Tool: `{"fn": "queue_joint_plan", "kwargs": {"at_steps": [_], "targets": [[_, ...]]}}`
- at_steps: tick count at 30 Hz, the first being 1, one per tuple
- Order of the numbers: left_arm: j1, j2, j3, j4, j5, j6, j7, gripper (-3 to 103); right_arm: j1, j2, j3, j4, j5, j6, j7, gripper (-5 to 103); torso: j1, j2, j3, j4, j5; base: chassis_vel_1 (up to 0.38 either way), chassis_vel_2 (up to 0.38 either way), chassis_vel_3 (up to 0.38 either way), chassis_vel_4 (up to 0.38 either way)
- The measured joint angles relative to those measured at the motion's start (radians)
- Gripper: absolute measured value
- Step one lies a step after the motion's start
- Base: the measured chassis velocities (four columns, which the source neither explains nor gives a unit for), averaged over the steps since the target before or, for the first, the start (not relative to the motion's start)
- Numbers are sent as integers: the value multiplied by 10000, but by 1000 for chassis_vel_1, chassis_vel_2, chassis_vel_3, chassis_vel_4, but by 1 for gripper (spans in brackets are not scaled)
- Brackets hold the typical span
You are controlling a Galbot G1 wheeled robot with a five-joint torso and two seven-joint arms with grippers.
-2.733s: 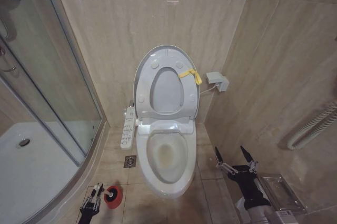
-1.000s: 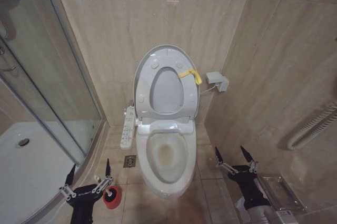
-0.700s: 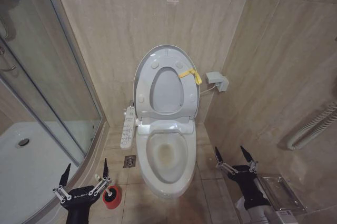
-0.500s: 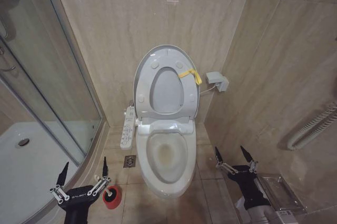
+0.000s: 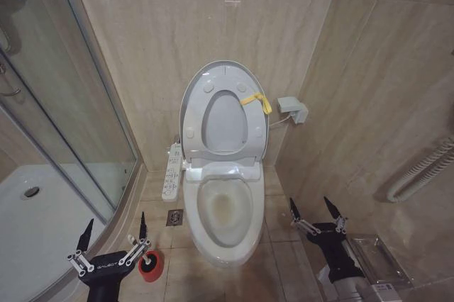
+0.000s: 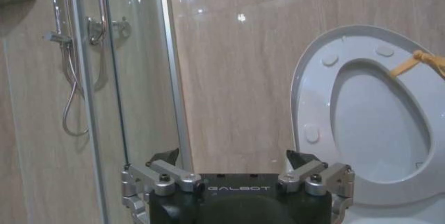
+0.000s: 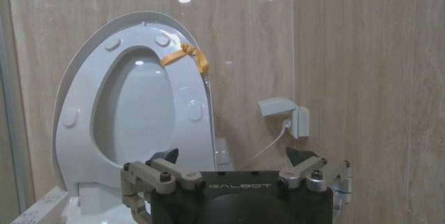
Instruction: Open the toilet lid, clean the toilet bowl with a toilet brush, close the toilet lid, and flush.
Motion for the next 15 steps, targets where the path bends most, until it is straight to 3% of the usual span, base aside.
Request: {"fn": "queue_joint_plan", "kwargs": {"at_steps": [8,10,15], "targets": [[-89,338,-525,-127,-498,739,1152,100,0,0,0,0,0,0,0,100,0,0,0,0,0,0,0,0,0],[-195,372,-624,-44,-551,781,1505,100,0,0,0,1,0,0,0,100,0,0,0,-1,-1,0,0,0,0],[-260,363,-640,5,-533,716,1722,100,0,0,0,0,0,0,0,100,0,0,0,-1,-1,0,0,0,0]]}}
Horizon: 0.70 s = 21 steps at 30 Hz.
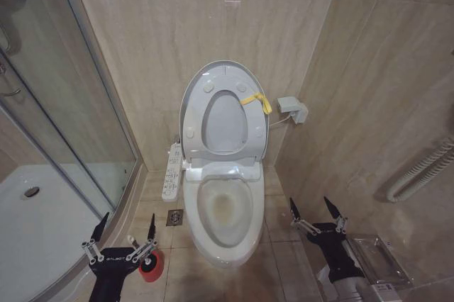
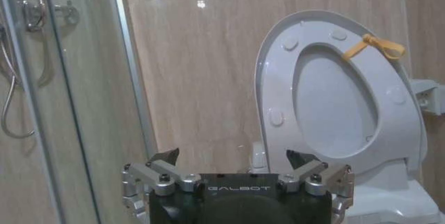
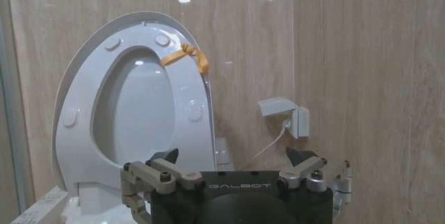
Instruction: Open the toilet lid, clean the toilet bowl with a toilet brush, close the toilet lid, and flush.
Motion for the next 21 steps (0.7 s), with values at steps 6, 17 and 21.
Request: {"fn": "queue_joint_plan", "kwargs": {"at_steps": [6,17,21], "targets": [[2,-14,-20,13,113,-83,85,100,0,0,0,1,0,0,0,100,0,0,0,0,0,0,0,0,0],[4,-21,-21,23,132,-109,76,100,0,0,0,0,0,0,0,100,0,0,0,0,0,0,0,0,0],[3,-21,-20,27,135,-113,72,100,0,0,0,0,0,0,0,100,0,0,0,0,0,0,0,0,0]]}}
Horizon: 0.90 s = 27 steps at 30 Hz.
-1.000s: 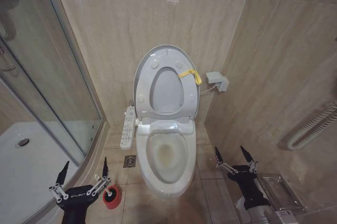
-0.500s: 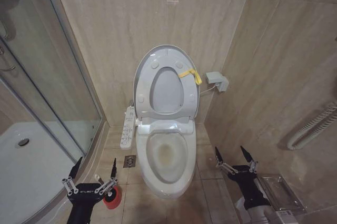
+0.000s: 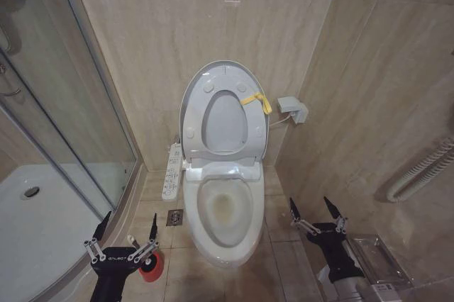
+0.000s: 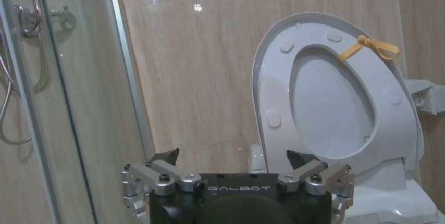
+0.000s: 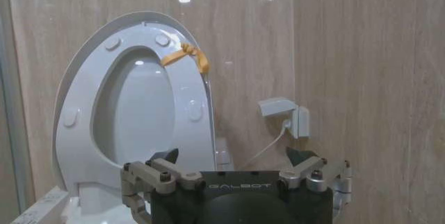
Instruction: Open the toilet lid, clean the toilet bowl with a toilet brush, close the toilet lid, and flush.
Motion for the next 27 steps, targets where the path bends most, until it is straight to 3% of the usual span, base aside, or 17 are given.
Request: {"fn": "queue_joint_plan", "kwargs": {"at_steps": [22,27], "targets": [[0,-2,4,7,1,-7,-13,100,69,3,-9,-23,-1,-11,-1,100,0,0,0,-1,-1,0,0,0,0],[0,-1,4,6,1,-8,-14,100,1110,69,-179,-612,-94,-258,-49,100,0,0,0,0,2,0,0,0,0]]}}
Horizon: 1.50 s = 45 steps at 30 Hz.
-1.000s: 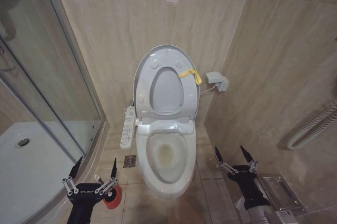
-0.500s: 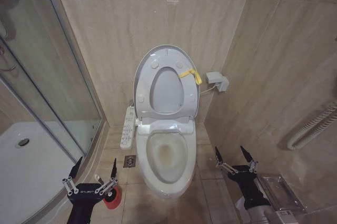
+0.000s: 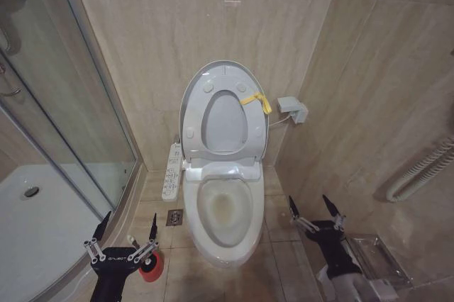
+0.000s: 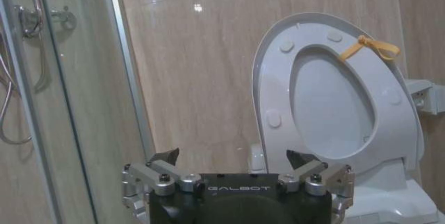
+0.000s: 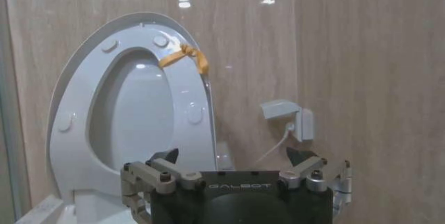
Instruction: Open the toilet lid, clean the toilet bowl with a toilet brush, close the toilet lid, and flush.
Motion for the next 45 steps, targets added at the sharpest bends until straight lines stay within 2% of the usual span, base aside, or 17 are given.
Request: {"fn": "queue_joint_plan", "kwargs": {"at_steps": [15,24,25,28,29,32,34,38,39,41,42,45], "targets": [[0,0,0,1,0,-1,-1,100,4170,284,-692,-2326,-504,-1004,-271,100,1,-1,1,3,-1,0,0,0,0],[0,-1,0,1,-1,0,-1,100,4415,286,-709,-2454,-537,-1129,-293,100,0,-1,0,-2,-1,0,0,0,0],[0,-1,0,1,-1,0,-1,100,4391,227,-613,-2337,-442,-1269,-292,100,1,-1,1,4,3,0,0,0,0],[0,0,0,1,-1,0,-1,100,4103,-208,151,-1423,250,-2077,-173,100,1,-1,0,-2,-2,0,0,0,0],[0,0,0,1,-1,0,-1,100,4103,-208,151,-1423,250,-2077,-173,100,1,-1,0,-2,-2,0,0,0,0],[0,-1,1,1,-1,0,-1,100,3728,-734,1076,-300,1107,-3077,-14,100,0,0,0,-3,0,0,0,0,0],[0,-1,0,2,-1,0,-1,100,3622,-881,1319,-4,1342,-3349,26,100,0,0,-1,-3,1,0,0,0,0],[0,-1,0,2,0,0,-1,100,3189,-1512,2429,1342,2365,-4561,214,100,0,0,-1,0,1,0,0,0,0],[0,2,0,1,0,0,-1,100,3146,-1795,2570,1571,2294,-4747,309,100,-1,2,-2,-13,-4,0,0,0,0],[0,-2,2,2,-1,0,-1,100,3297,-1990,2388,1470,2062,-4780,390,100,-3,3,-3,-10,-13,0,0,0,0],[0,1,0,1,-1,0,-1,100,3546,-2146,2151,1255,1883,-4758,419,100,-2,1,-1,2,4,0,0,0,0],[1,-2,0,1,-1,0,-2,100,3881,-2327,1879,867,1736,-4664,455,100,-2,1,-1,5,6,0,0,0,0]]}}
